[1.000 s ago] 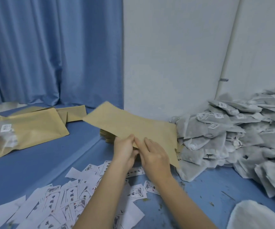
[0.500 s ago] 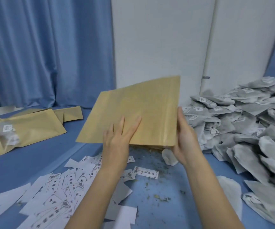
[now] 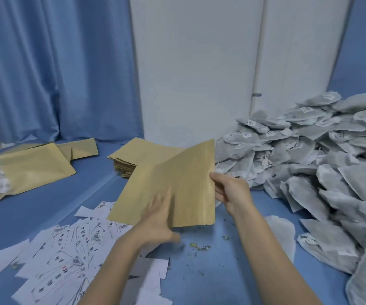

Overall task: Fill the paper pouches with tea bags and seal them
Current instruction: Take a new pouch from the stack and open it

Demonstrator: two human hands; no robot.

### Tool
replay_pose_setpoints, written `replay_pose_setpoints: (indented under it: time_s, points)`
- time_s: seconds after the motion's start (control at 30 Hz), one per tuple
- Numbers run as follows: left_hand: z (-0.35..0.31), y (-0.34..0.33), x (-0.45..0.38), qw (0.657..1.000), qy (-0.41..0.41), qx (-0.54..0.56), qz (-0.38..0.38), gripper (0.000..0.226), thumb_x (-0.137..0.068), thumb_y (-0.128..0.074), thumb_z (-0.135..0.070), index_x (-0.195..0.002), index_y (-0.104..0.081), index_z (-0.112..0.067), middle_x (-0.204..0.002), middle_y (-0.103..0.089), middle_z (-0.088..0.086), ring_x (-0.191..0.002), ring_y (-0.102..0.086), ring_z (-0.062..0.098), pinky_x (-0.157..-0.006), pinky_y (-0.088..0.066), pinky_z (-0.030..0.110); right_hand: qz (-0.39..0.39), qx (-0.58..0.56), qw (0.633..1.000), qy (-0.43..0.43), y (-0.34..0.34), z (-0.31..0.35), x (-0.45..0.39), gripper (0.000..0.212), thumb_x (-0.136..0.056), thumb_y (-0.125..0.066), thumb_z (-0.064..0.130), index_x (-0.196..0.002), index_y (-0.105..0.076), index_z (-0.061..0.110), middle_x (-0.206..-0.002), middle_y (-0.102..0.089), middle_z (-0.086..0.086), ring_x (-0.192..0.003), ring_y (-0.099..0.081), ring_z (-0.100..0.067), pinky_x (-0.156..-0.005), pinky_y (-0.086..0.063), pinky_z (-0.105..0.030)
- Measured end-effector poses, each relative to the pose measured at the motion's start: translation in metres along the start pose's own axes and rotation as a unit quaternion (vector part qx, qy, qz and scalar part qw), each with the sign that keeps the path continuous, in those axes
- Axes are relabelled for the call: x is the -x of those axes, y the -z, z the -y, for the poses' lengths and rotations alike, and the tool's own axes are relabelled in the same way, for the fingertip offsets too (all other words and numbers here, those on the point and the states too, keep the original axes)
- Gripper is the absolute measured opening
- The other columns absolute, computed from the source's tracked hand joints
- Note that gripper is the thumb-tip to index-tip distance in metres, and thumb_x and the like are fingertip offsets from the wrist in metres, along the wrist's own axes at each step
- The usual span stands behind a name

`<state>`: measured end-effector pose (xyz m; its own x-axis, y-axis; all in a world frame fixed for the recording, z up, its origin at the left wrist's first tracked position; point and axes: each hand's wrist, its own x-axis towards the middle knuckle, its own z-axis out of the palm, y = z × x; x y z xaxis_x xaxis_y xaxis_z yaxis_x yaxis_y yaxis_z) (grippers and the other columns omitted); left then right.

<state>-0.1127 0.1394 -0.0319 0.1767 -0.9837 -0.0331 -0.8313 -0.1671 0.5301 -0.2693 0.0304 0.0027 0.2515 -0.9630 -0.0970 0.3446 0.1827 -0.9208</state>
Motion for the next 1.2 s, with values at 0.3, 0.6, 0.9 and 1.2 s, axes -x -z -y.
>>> replay_pose_setpoints:
  time_s: [0.3, 0.6, 0.9, 1.2]
  points:
    - [-0.089, 0.008, -0.027, 0.915, 0.051, 0.261, -0.303, 0.047, -0.077, -0.069, -0.052, -0.111, -0.062, -0.021, -0.110, -0.066, -0.004, -0.105, -0.059, 0.015, -0.078, -0.037, 0.022, 0.090, 0.030, 0.995, 0.042, -0.004, -0.012, 0.009, 0.017, -0.080, -0.067, 0.001, -0.066, -0.074, 0.008, -0.069, -0.070, -0.008, -0.064, -0.064, -0.014, -0.060, -0.050, -0.023]
    - [-0.087, -0.002, -0.030, 0.831, 0.055, 0.437, -0.340, 0.008, -0.080, -0.073, -0.030, -0.078, -0.073, -0.022, -0.083, -0.072, 0.002, -0.086, -0.068, 0.024, -0.082, -0.055, 0.044, 0.149, 0.029, 0.988, 0.032, 0.005, -0.008, 0.013, 0.012, -0.084, -0.065, 0.009, -0.090, -0.070, 0.000, -0.080, -0.072, -0.010, -0.072, -0.069, -0.016, -0.061, -0.054, -0.021]
    - [-0.099, -0.024, -0.028, 0.902, -0.012, 0.155, -0.404, 0.029, -0.096, -0.043, -0.011, -0.078, -0.060, 0.004, -0.080, -0.066, 0.024, -0.077, -0.057, 0.040, -0.061, -0.025, 0.033, 0.022, 0.452, 0.826, 0.336, 0.003, -0.018, 0.027, 0.021, -0.084, -0.058, 0.010, -0.067, -0.058, 0.022, -0.057, -0.057, 0.008, -0.052, -0.044, -0.004, -0.052, -0.034, -0.014]
    - [-0.103, -0.023, -0.032, 0.906, -0.022, 0.148, -0.395, 0.025, -0.096, -0.044, -0.008, -0.084, -0.058, 0.009, -0.082, -0.063, 0.031, -0.080, -0.057, 0.044, -0.058, -0.017, 0.027, -0.022, 0.399, 0.872, 0.282, 0.026, -0.006, 0.011, 0.013, -0.080, -0.053, 0.007, -0.078, -0.065, 0.004, -0.045, -0.037, 0.005, -0.050, -0.036, -0.006, -0.052, -0.032, -0.016]
